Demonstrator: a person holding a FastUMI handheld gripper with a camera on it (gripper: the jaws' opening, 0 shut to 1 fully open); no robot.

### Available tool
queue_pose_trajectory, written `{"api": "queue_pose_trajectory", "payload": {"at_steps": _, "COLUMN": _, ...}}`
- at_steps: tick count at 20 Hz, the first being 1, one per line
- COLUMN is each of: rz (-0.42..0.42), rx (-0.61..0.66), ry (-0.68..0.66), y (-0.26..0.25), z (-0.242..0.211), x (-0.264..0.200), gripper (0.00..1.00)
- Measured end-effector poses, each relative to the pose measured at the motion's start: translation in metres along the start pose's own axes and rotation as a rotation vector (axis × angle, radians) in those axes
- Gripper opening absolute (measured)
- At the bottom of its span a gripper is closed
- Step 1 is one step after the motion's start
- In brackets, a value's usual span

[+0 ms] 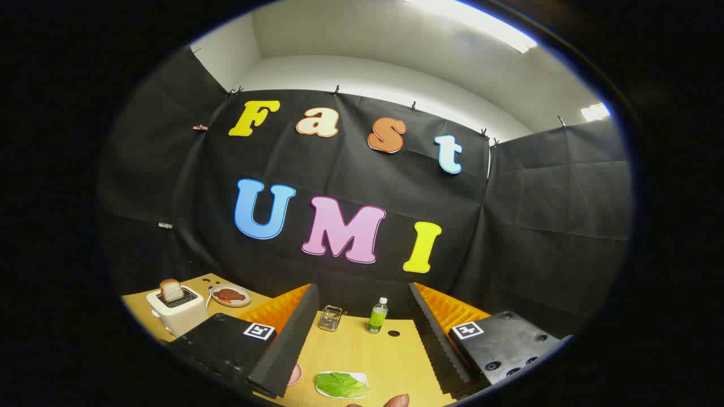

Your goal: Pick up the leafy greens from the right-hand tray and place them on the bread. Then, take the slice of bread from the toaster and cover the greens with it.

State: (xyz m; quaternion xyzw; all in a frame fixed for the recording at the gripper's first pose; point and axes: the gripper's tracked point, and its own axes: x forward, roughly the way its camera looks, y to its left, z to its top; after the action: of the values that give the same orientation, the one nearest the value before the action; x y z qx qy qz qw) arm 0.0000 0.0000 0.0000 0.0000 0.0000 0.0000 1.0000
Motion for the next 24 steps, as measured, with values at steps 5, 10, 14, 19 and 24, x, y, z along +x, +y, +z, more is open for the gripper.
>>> {"api": "queue_pose_trajectory", "payload": {"at_steps": 5, "rz": -0.001, "rx": 0.006, "ry": 0.003, "y": 0.000, "z": 0.000, "x": 0.004, "gripper": 0.97}}
{"api": "queue_pose_trajectory", "payload": {"at_steps": 10, "rz": -0.006, "rx": 0.002, "ry": -0.004, "y": -0.003, "z": 0.002, "x": 0.006, "gripper": 0.97}}
{"api": "queue_pose_trajectory", "payload": {"at_steps": 14, "rz": -0.005, "rx": -0.004, "ry": -0.003, "y": -0.007, "z": 0.000, "x": 0.004, "gripper": 0.97}}
{"api": "queue_pose_trajectory", "payload": {"at_steps": 19, "rz": 0.018, "rx": -0.017, "ry": 0.036, "y": -0.009, "z": -0.013, "x": 0.008, "gripper": 0.97}}
{"api": "queue_pose_trajectory", "payload": {"at_steps": 24, "rz": 0.221, "rx": -0.076, "ry": 0.226, "y": 0.013, "z": -0.094, "x": 0.026, "gripper": 0.97}}
